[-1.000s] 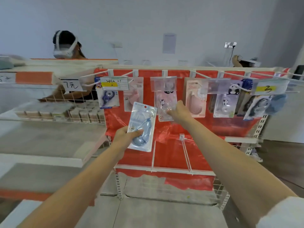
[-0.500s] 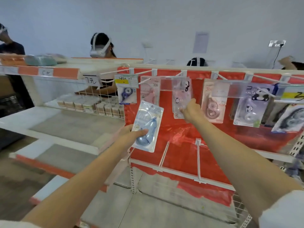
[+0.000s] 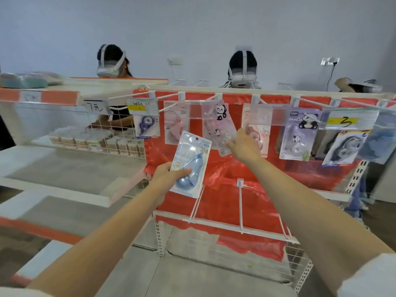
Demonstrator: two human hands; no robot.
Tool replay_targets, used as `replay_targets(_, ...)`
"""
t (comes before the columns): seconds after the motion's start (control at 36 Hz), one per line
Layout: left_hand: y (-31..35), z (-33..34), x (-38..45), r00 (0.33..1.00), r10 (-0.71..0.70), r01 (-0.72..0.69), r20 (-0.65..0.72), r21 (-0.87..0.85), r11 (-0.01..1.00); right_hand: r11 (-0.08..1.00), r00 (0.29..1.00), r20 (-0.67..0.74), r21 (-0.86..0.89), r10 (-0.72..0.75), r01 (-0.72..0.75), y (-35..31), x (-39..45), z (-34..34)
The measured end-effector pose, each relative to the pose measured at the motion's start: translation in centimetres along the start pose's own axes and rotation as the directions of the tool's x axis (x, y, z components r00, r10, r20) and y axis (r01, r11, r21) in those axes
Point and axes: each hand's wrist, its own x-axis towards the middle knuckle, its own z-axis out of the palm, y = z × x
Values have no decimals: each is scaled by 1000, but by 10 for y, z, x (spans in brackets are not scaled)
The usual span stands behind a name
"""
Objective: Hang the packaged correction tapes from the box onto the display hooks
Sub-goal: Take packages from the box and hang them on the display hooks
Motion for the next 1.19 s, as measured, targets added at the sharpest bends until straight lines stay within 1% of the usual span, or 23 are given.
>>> replay_targets(0.19,-1,7,6,998,18,-19,60,8,1000,999,998,55,-33,19,-18,12,-8,2)
replay_targets(0.36,3,17,18,988,42,-45,148,13,999,997,981,184,-42,-59,68,26,-23,-2)
replay_targets(0.44,5,27,22,980,52,-52,193,-7,999,988,970,230,-111,-79,107,31,-29,-9)
replay_targets(0.58,6,44,23,962,65,-62,265,-20,998,952,969,241,-279,-59,127,36,-43,-14)
replay_targets(0.69,6,51,24,941,55,-47,335,-33,998,938,971,240,-333,-12,94,39,-53,-18)
replay_targets(0.78,6,56,27,933,38,-22,357,-51,998,938,974,225,-341,18,62,38,-62,-22)
replay_targets(0.92,4,66,30,910,13,40,415,-119,992,969,982,177,-247,68,-22,35,-77,-24)
replay_targets(1.03,-3,75,27,896,-20,75,444,-108,991,986,978,187,-151,97,-69,29,-97,-25)
replay_targets(1.11,-9,85,23,873,-44,86,486,-65,994,983,968,173,-50,184,-178,34,-113,-23)
replay_targets(1.19,-13,95,17,829,-67,94,555,-21,995,947,949,159,128,273,-294,45,-131,-21)
